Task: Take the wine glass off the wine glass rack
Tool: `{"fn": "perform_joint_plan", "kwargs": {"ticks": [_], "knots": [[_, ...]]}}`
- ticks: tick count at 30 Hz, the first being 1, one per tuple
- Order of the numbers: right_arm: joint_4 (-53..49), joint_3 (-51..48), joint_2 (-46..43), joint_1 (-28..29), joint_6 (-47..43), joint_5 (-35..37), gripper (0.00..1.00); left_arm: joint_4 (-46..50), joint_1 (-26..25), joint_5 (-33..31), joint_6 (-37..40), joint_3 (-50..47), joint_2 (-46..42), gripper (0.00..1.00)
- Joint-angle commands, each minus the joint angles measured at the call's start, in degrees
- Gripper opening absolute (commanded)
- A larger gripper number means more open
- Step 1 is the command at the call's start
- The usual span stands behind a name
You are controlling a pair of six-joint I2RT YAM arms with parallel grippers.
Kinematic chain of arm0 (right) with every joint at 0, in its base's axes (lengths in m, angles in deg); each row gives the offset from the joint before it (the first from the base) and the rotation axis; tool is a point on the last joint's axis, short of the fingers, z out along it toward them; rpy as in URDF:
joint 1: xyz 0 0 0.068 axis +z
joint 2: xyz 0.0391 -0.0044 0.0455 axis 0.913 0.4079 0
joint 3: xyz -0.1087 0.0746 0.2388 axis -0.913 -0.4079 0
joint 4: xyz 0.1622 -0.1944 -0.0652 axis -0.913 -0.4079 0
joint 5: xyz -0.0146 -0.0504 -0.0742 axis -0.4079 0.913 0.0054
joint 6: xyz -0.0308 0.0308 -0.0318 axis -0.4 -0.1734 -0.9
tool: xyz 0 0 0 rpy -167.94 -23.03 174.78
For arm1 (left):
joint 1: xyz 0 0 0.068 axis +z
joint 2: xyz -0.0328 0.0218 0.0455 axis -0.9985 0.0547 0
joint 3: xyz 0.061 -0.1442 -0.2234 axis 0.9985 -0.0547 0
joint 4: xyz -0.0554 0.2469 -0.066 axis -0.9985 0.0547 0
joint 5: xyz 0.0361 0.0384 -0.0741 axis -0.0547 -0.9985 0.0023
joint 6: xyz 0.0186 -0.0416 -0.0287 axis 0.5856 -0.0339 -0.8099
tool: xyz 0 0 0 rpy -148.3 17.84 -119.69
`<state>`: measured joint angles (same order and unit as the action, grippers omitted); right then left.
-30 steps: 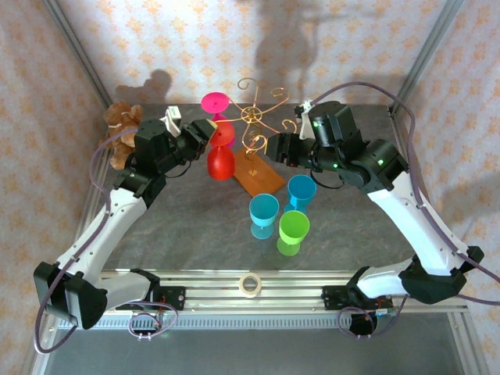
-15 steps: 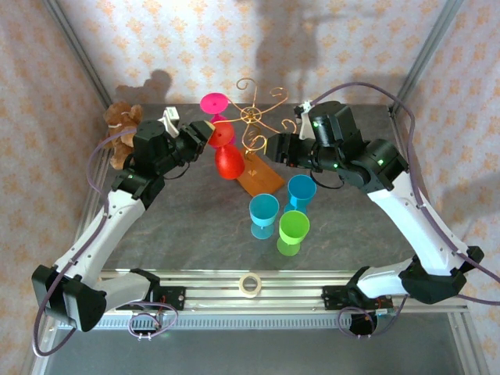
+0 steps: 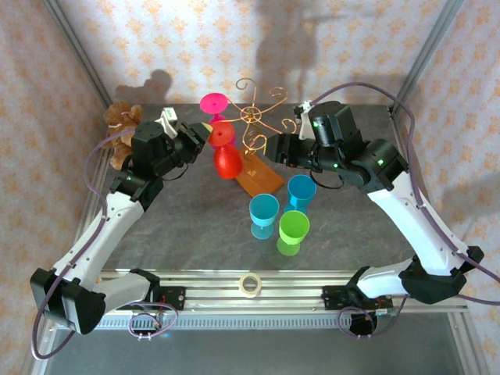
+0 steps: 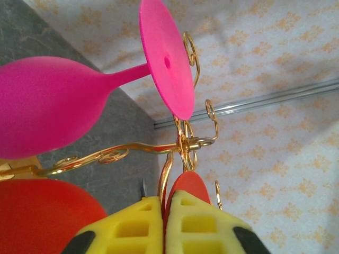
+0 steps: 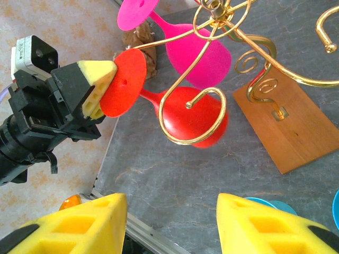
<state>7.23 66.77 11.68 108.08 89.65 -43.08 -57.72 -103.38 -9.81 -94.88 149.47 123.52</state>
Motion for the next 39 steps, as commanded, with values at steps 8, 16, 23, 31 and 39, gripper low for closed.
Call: {"fn": "perform_joint_plan", "kwargs": {"ticks": [8,16,23,31,39], "knots": [[0.92,1.76,0.69,-0.32,-0.03,-0.41,0.49,-3.13,0.07,-2.26,1.13,0.10,-1.53,0.00],[0.82,2.33,1.45,-0.32,-0.21,-1.21,0.49,-2.70,0.70,-3.17,0.12,-0.68,-2.24,0.09],[0.65,2.55,1.84,-0.32,-0.56,-1.74,0.49,-2.20,0.84,-4.00,0.11,-1.79,-3.76,0.15],[0.73,2.51,1.98,-0.32,-0.47,-1.92,0.49,-2.19,0.87,-3.82,0.42,-1.44,-3.86,0.14],[0.32,3.19,2.28,-0.33,-0.41,-1.73,0.49,-3.66,0.87,-2.80,-0.10,-1.51,-3.13,0.00]]}}
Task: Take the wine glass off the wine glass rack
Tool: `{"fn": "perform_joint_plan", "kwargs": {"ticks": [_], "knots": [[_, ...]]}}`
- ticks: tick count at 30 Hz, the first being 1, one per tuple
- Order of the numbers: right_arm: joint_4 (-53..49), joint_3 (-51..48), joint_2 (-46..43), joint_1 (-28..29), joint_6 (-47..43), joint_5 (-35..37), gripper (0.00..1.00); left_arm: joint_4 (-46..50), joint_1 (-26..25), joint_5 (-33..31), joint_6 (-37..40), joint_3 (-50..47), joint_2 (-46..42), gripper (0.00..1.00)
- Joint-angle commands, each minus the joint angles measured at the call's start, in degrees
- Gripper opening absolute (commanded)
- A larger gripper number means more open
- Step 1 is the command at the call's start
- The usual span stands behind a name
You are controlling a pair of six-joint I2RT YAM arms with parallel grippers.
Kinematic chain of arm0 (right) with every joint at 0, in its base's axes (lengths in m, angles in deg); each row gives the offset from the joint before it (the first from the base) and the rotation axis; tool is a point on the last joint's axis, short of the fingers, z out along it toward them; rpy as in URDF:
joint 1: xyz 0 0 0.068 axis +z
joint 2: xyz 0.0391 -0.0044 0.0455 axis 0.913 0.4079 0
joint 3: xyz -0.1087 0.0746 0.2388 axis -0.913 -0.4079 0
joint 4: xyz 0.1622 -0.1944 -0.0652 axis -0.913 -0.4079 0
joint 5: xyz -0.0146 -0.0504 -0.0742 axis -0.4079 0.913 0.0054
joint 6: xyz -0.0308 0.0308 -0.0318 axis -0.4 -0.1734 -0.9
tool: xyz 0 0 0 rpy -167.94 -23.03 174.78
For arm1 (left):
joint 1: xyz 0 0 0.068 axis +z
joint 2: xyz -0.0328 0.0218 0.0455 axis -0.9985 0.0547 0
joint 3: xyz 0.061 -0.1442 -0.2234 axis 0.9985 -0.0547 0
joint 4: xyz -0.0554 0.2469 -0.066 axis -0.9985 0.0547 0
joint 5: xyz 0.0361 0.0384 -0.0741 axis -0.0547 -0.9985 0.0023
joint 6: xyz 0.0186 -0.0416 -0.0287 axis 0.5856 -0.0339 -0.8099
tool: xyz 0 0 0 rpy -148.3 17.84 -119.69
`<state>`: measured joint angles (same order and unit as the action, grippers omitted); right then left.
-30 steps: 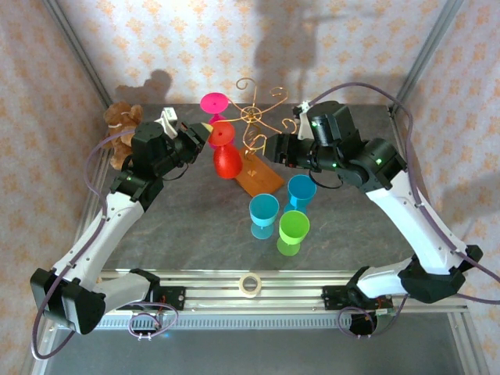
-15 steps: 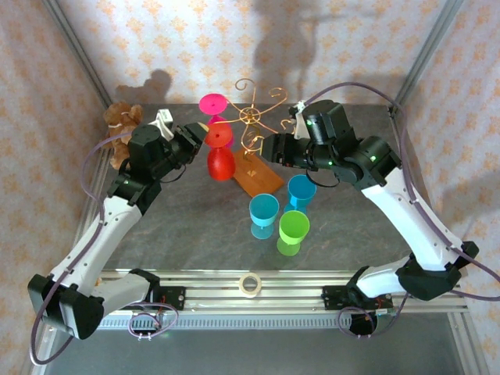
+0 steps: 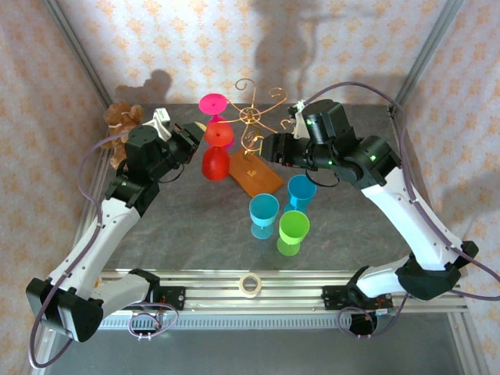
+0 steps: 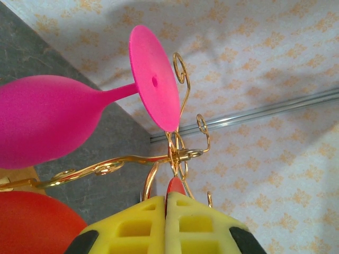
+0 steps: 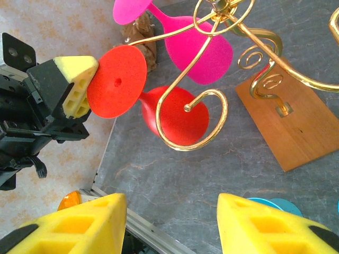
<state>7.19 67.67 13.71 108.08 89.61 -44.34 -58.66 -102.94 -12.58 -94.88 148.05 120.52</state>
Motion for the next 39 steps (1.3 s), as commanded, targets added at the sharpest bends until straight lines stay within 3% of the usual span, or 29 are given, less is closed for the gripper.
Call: {"fn": "perform_joint_plan", "kwargs": {"ticks": [1,15,39], "knots": [[0.31,2.44,0.42,-0.31,-0.37,-0.48,0.49,-2.72,0.43,-0.03,-0.10,-0.02,-0.10,0.00],[-0.04,4.55,2.36,-0.32,-0.46,-1.52,0.49,-4.57,0.49,1.12,-3.36,3.52,0.62,0.00],[0.42,4.47,2.76,-0.34,-0.83,-1.52,0.49,-4.88,2.34,-2.94,-4.83,2.59,0.71,0.00]]}}
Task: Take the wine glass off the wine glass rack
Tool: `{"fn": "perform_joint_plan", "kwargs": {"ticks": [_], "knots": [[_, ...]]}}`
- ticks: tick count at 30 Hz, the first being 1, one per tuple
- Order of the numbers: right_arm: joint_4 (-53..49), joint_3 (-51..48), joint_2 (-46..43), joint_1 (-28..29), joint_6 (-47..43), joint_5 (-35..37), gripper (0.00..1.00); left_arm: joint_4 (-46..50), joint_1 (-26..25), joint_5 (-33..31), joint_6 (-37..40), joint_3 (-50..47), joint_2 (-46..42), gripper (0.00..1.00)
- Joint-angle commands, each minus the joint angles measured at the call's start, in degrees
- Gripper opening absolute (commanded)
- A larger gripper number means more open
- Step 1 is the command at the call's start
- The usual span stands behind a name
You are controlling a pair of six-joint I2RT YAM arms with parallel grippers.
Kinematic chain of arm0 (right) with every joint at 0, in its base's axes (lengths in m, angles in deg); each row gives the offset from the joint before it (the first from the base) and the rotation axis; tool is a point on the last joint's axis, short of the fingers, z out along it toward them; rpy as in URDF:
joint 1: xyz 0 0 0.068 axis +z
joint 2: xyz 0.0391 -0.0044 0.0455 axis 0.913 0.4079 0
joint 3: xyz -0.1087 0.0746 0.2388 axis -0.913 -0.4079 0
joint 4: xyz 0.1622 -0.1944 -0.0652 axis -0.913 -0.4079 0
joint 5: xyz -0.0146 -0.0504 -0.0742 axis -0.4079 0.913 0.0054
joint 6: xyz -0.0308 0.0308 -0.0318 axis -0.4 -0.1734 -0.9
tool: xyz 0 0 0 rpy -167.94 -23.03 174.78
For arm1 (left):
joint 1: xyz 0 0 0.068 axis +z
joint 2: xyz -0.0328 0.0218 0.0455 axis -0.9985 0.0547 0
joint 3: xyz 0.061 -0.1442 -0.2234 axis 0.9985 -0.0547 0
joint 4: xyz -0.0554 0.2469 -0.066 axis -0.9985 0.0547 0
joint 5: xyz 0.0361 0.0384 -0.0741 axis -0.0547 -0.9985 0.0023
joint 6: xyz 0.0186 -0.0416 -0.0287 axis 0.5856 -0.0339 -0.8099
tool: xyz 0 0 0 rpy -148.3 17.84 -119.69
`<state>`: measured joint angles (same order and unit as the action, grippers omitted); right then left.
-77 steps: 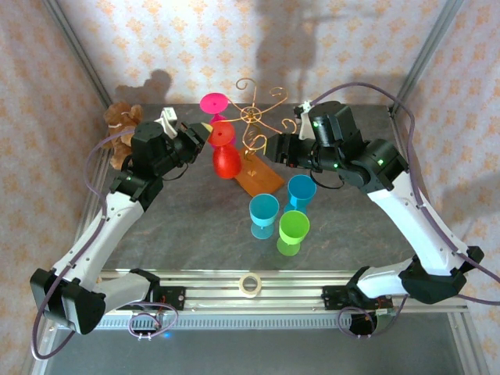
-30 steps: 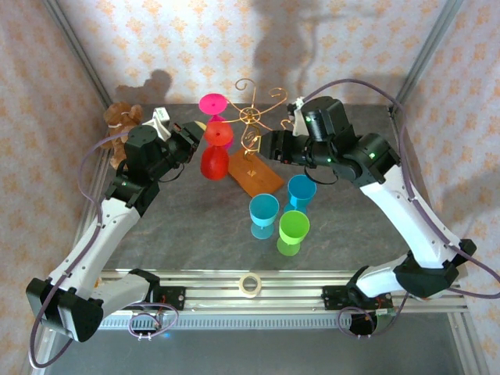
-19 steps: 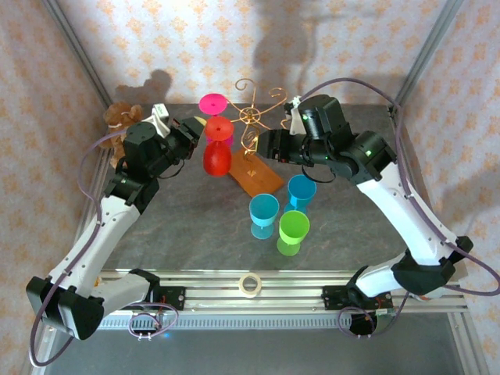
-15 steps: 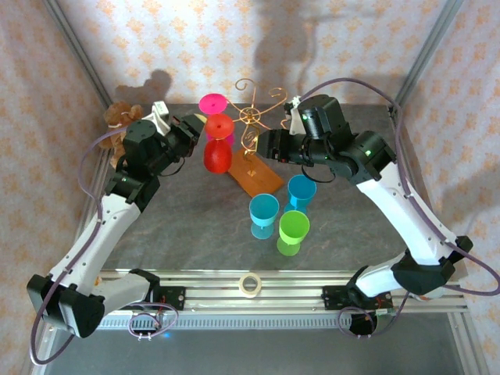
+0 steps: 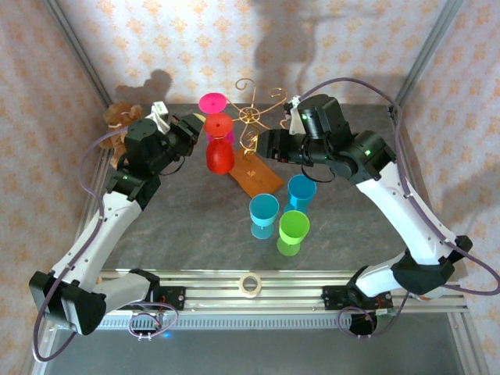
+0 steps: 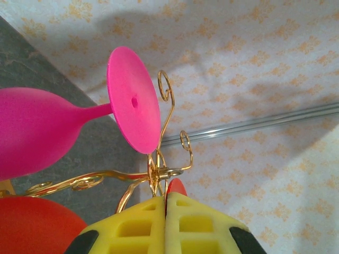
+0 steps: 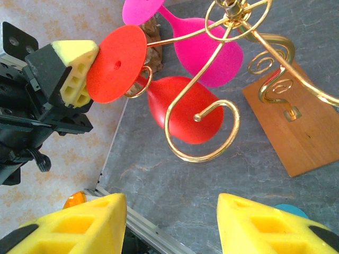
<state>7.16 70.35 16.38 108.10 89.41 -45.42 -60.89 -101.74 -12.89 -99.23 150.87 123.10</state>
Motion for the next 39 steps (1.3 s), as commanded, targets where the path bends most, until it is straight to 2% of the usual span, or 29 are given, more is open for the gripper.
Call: {"fn": "perform_joint_plan", "kwargs": {"ticks": [1,14,32,39], "knots": [[0.36,1.95,0.20,-0.34,-0.58,-0.46,0.49,-2.61,1.28,-2.55,-0.50,-0.24,-2.00,0.00],[0.98,1.61,0.66,-0.34,-0.02,-0.63,0.49,-1.80,2.48,-1.86,0.16,-1.65,-3.00,0.00],[0.68,1.58,0.35,-0.34,0.24,0.03,0.49,-4.77,2.66,0.09,0.55,1.93,2.81,0.00],[0.16,2.99,1.25,-0.34,-0.07,-0.20,0.49,-6.14,2.64,2.72,-0.18,3.00,3.66,0.00]]}}
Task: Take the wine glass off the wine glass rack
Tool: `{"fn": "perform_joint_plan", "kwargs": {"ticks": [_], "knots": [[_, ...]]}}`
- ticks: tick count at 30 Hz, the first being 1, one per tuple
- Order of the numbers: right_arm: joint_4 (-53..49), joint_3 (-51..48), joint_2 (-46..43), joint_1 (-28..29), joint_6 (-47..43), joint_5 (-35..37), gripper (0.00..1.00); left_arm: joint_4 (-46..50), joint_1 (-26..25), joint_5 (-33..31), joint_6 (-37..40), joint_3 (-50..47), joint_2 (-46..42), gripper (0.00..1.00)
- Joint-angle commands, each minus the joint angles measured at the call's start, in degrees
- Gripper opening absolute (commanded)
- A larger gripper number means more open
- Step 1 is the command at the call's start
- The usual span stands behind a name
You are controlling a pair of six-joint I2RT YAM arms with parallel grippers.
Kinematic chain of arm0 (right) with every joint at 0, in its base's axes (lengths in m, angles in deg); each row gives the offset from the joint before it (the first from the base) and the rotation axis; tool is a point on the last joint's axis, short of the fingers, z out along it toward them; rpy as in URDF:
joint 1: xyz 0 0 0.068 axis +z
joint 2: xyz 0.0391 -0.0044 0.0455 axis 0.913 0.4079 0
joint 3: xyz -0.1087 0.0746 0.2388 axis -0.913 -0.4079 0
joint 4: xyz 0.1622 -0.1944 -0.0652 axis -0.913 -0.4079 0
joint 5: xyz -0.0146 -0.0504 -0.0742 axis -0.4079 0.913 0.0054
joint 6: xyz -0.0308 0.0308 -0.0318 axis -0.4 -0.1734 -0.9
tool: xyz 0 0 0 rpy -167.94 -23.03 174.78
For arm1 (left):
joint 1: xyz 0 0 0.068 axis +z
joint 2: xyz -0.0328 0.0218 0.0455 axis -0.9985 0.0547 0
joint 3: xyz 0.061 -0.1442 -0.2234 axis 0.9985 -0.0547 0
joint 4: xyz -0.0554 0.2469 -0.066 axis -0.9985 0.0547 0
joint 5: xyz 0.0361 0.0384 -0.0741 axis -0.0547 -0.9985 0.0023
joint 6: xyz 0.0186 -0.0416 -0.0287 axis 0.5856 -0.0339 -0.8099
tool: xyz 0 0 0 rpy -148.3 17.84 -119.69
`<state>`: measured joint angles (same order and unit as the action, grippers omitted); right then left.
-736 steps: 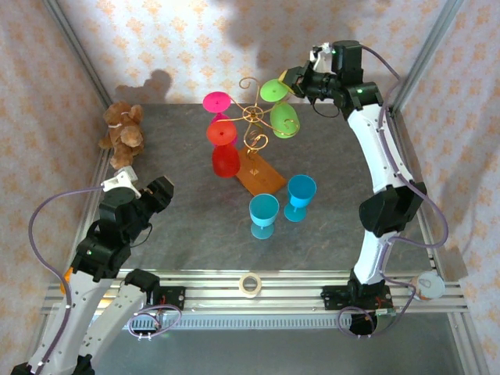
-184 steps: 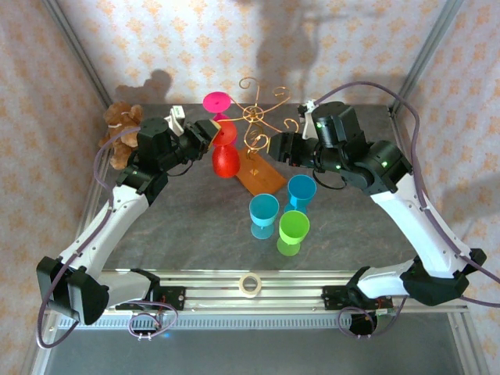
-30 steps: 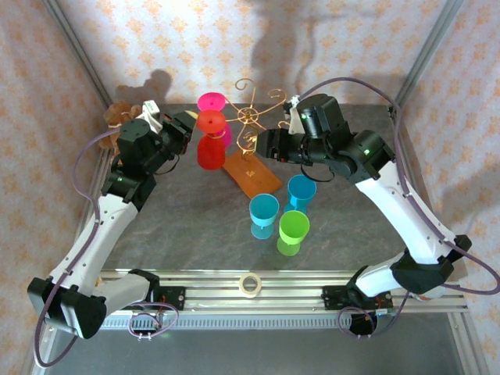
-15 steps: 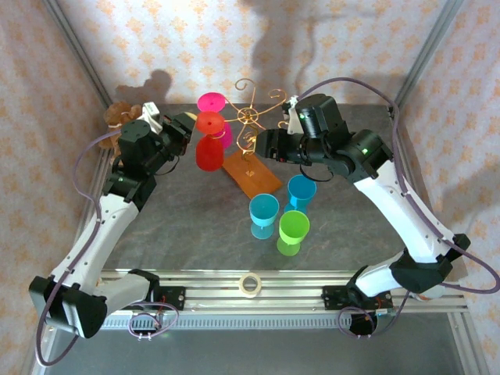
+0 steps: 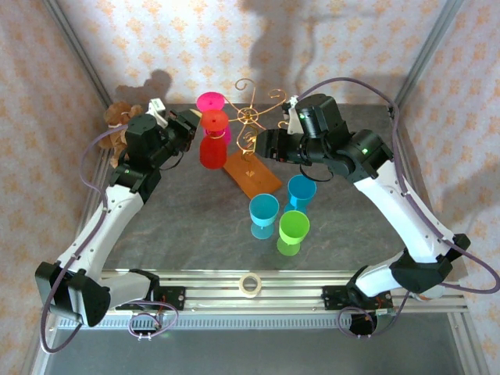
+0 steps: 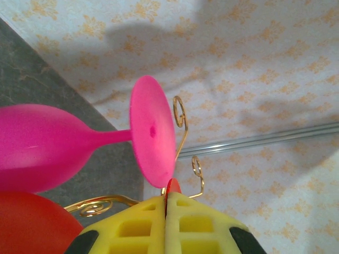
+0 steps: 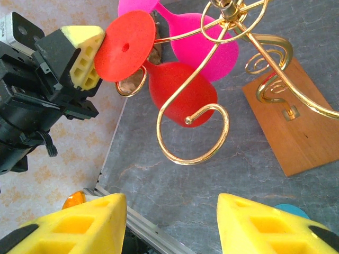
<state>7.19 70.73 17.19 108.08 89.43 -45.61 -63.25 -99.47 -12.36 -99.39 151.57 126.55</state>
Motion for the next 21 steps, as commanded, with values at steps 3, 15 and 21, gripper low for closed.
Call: {"fn": "perform_joint_plan", "kwargs": {"ticks": [3,15,21], "knots": [[-0.56,3.64,1.16,-0.32,-0.25,-0.27,0.49,-4.37,0.34,3.79,-0.53,2.69,0.45,0.00],[0.49,2.96,1.36,-0.32,0.29,-0.63,0.49,-5.21,-0.08,10.08,-1.14,4.05,0.93,0.00],[0.67,2.78,1.16,-0.32,0.31,-0.44,0.49,-4.01,-0.22,11.55,-0.43,3.81,-0.11,0.00]]}}
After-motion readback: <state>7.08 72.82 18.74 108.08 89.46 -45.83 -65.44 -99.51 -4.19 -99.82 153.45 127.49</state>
